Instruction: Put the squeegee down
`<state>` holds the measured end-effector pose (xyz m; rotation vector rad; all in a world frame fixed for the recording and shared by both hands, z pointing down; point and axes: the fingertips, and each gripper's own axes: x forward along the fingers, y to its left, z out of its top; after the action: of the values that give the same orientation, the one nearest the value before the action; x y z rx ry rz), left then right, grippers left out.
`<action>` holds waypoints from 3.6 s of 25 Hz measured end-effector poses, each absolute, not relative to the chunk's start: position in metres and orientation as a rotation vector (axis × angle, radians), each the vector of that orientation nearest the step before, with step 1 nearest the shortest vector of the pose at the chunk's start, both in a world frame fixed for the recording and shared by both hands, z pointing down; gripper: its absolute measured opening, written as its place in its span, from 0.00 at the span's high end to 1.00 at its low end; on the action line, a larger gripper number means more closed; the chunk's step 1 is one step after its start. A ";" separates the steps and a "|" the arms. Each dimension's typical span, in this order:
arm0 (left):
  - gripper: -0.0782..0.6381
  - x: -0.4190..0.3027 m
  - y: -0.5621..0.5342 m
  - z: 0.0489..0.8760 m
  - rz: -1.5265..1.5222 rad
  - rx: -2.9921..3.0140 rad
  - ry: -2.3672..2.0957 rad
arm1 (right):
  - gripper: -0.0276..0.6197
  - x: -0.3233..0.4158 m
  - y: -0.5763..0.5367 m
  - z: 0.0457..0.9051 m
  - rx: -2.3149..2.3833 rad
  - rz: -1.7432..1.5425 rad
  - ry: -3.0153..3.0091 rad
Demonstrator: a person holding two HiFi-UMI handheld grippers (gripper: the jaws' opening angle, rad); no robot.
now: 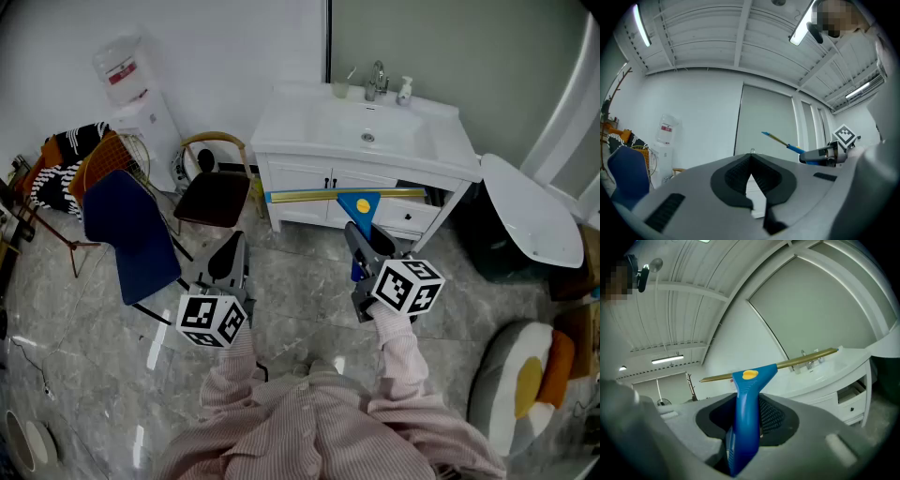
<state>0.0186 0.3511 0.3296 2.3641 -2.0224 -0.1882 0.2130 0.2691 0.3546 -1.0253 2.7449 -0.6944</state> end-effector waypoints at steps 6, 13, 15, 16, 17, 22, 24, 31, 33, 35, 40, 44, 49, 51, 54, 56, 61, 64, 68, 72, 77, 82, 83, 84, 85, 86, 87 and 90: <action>0.89 0.025 0.346 0.331 -0.190 2.364 -2.013 | 0.76 0.219 0.265 0.358 -1.030 -0.705 2.740; 0.89 0.035 0.338 0.330 -0.201 2.366 -2.007 | 0.76 0.230 0.257 0.357 -1.026 -0.714 2.733; 0.89 0.039 0.337 0.334 -0.205 2.359 -2.005 | 0.76 0.232 0.254 0.361 -1.025 -0.727 2.730; 0.89 0.040 0.336 0.336 -0.205 2.353 -2.007 | 0.76 0.231 0.253 0.363 -1.022 -0.733 2.732; 0.89 0.041 0.335 0.339 -0.204 2.348 -2.009 | 0.76 0.231 0.252 0.366 -1.018 -0.740 2.734; 0.89 0.040 0.328 0.345 -0.192 2.325 -2.022 | 0.76 0.224 0.242 0.373 -0.990 -0.767 2.741; 0.89 0.036 0.323 0.347 -0.187 2.316 -2.030 | 0.76 0.220 0.236 0.374 -0.972 -0.767 2.748; 0.89 0.012 0.290 0.359 -0.172 2.277 -2.034 | 0.76 0.194 0.200 0.385 -0.954 -0.799 2.764; 0.89 0.003 0.273 0.361 -0.170 2.277 -2.026 | 0.76 0.186 0.184 0.387 -0.960 -0.809 2.761; 0.89 -0.008 0.254 0.363 -0.168 2.277 -2.018 | 0.76 0.174 0.167 0.391 -0.967 -0.820 2.761; 0.89 -0.035 0.201 0.366 -0.161 2.290 -1.985 | 0.76 0.148 0.119 0.399 -0.998 -0.856 2.745; 0.89 -0.057 0.161 0.365 -0.154 2.301 -1.958 | 0.76 0.123 0.084 0.401 -1.016 -0.872 2.738; 0.89 -0.081 0.117 0.367 -0.159 2.312 -1.930 | 0.76 0.098 0.048 0.406 -1.040 -0.887 2.734; 0.89 -0.089 0.102 0.369 -0.159 2.320 -1.913 | 0.76 0.090 0.036 0.409 -1.057 -0.896 2.727; 0.89 -0.102 0.082 0.371 -0.164 2.322 -1.895 | 0.76 0.078 0.019 0.412 -1.074 -0.912 2.720; 0.89 -0.110 0.069 0.372 -0.166 2.323 -1.885 | 0.76 0.070 0.007 0.414 -1.084 -0.920 2.715; 0.89 -0.128 0.043 0.374 -0.172 2.339 -1.866 | 0.76 0.054 -0.015 0.419 -1.103 -0.934 2.692; 0.89 -0.137 0.032 0.374 -0.179 2.342 -1.862 | 0.76 0.044 -0.023 0.419 -1.105 -0.934 2.690; 0.89 -0.145 0.022 0.377 -0.180 2.345 -1.851 | 0.76 0.035 -0.033 0.420 -1.108 -0.935 2.687; 0.89 -0.153 0.014 0.379 -0.180 2.336 -1.850 | 0.76 0.026 -0.042 0.421 -1.106 -0.941 2.691; 0.89 -0.162 0.001 0.384 -0.178 2.326 -1.842 | 0.76 0.015 -0.056 0.425 -1.109 -0.955 2.695; 0.89 -0.175 -0.020 0.388 -0.181 2.309 -1.846 | 0.76 0.002 -0.078 0.427 -1.103 -0.962 2.698; 0.89 -0.177 -0.026 0.390 -0.180 2.305 -1.847 | 0.76 -0.001 -0.085 0.428 -1.099 -0.964 2.700; 0.89 -0.180 -0.032 0.391 -0.179 2.302 -1.847 | 0.76 -0.004 -0.091 0.428 -1.096 -0.967 2.702; 0.89 -0.182 -0.038 0.392 -0.177 2.299 -1.848 | 0.76 -0.007 -0.099 0.429 -1.094 -0.970 2.704; 0.89 -0.184 -0.044 0.393 -0.176 2.299 -1.850 | 0.76 -0.010 -0.106 0.430 -1.092 -0.973 2.705; 0.89 -0.187 -0.051 0.393 -0.175 2.298 -1.852 | 0.76 -0.013 -0.113 0.431 -1.090 -0.976 2.705; 0.89 -0.199 -0.071 0.393 -0.185 2.281 -1.870 | 0.76 -0.024 -0.134 0.434 -1.078 -0.989 2.714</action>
<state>-0.1991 -0.0706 0.3934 2.2809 -1.8697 -0.1853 -0.0238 -0.1335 0.4339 -1.0777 2.7137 -0.9894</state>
